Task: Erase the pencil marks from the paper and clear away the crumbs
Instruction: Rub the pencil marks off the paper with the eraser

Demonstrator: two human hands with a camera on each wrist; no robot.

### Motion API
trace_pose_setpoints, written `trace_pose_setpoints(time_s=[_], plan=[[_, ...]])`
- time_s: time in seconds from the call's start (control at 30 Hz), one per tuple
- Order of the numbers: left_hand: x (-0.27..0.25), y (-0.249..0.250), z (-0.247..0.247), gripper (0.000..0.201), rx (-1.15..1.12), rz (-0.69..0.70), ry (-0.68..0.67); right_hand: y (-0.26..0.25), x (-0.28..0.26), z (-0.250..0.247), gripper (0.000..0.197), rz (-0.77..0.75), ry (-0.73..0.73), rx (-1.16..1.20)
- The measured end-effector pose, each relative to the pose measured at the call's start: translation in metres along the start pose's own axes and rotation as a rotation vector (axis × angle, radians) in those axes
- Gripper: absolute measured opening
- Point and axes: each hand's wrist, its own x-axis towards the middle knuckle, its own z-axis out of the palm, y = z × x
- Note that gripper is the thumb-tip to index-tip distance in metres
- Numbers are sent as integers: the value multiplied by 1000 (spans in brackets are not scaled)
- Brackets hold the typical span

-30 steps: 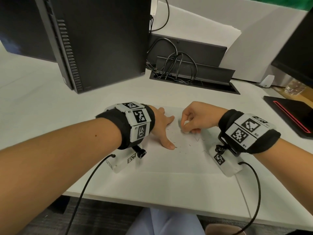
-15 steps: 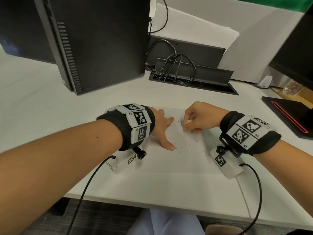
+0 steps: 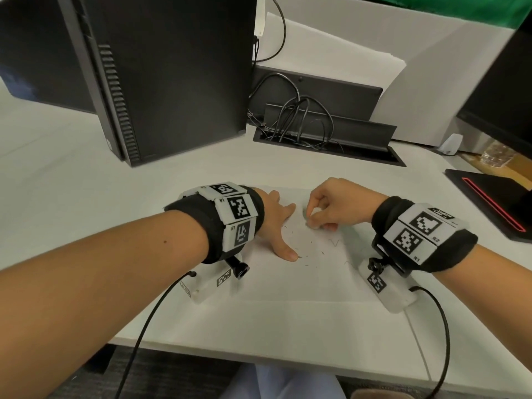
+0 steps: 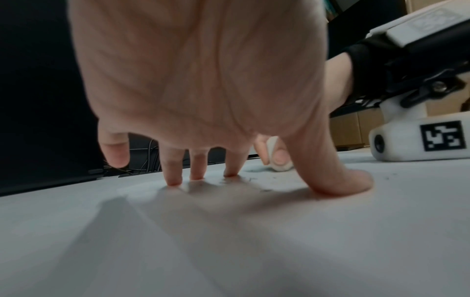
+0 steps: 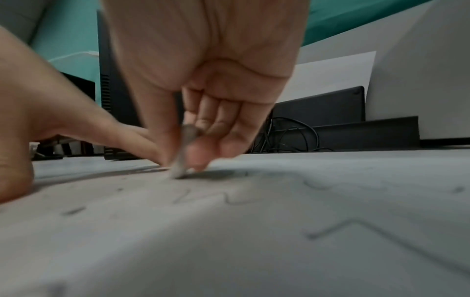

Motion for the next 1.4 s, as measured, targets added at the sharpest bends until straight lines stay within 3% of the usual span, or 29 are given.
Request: trace_pose_setpoints(time_s=[0.13, 0.27, 0.37, 0.5, 0.63, 0.73, 0.8, 1.0, 1.13, 1.27, 1.4], plan=[[0, 0, 0, 106, 0, 2, -4, -5, -2, 3, 5, -20, -58, 1], [0, 0, 0, 106, -6, 0, -8, -4, -1, 0, 15, 1, 51, -81], [2, 1, 0, 107, 10, -1, -8, -7, -5, 6, 13, -30, -71, -26], [2, 3, -1, 106, 28, -9, 2, -1, -6, 3, 15, 0, 43, -83], [3, 2, -1, 107, 32, -4, 1, -1, -10, 5, 8, -5, -68, -15], [2, 2, 0, 107, 13, 3, 0, 12, -7, -7, 14, 55, 84, -82], [2, -1, -1, 107, -26, 15, 7, 15, -6, -15, 7, 66, 106, 28], [2, -16, 1, 98, -163, 24, 58, 3, 6, -14, 7, 28, -6, 113], [4, -17, 2, 99, -163, -5, 59, -3, 15, -8, 8, 5, -27, 78], [6, -17, 2, 101, -95, -21, 62, -11, 14, 0, 8, -46, -169, 81], [5, -15, 2, 100, -67, -18, 60, -8, 21, -2, 7, -37, 56, -71]])
